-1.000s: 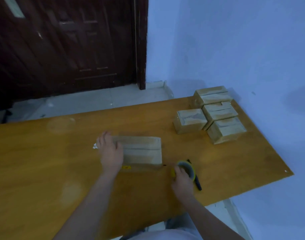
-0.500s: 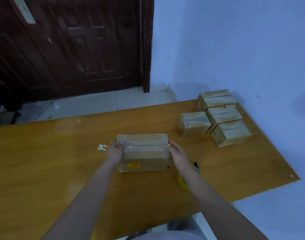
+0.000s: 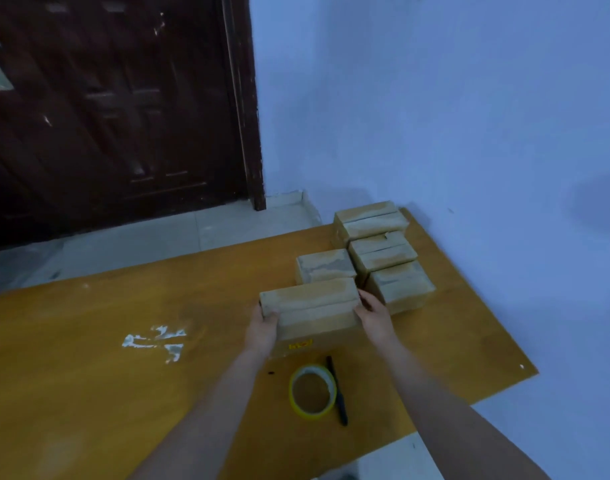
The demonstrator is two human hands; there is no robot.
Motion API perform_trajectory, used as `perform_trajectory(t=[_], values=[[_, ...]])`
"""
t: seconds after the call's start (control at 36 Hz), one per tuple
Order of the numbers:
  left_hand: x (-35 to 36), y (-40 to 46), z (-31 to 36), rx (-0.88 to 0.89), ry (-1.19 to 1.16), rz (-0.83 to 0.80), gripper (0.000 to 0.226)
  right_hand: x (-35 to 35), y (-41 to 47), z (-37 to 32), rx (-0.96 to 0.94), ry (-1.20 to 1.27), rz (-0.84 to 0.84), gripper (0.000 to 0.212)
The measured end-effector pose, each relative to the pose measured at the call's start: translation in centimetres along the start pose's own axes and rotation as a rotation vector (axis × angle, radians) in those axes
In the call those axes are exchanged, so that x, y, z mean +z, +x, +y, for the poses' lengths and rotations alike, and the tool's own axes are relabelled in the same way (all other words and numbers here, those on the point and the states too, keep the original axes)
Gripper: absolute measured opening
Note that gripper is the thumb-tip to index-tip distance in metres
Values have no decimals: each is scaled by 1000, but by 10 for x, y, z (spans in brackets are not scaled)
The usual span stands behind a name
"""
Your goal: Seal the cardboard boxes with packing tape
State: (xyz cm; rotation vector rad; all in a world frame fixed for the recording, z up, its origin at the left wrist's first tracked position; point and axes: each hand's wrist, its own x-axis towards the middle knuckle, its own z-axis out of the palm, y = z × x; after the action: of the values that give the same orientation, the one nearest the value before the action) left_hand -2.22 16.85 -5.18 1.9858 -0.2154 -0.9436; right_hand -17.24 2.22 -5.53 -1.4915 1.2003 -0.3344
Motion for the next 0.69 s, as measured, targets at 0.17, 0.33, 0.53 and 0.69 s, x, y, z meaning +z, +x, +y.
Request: perform_trajectory(t=[0.17, 0.33, 0.53, 0.69], values=[[41, 9, 13, -42, -37, -18, 54, -40, 21, -1, -14, -19, -51, 42], [57, 7, 15, -57, -15, 68, 54, -54, 36, 2, -165, -294, -120, 28], [56, 4, 21, -37, 16, 147, 53, -63, 35, -4, -324, -645, -51, 43], [49, -1, 40, 16, 491, 244, 53, -74, 34, -22, -442, -901, -78, 37]])
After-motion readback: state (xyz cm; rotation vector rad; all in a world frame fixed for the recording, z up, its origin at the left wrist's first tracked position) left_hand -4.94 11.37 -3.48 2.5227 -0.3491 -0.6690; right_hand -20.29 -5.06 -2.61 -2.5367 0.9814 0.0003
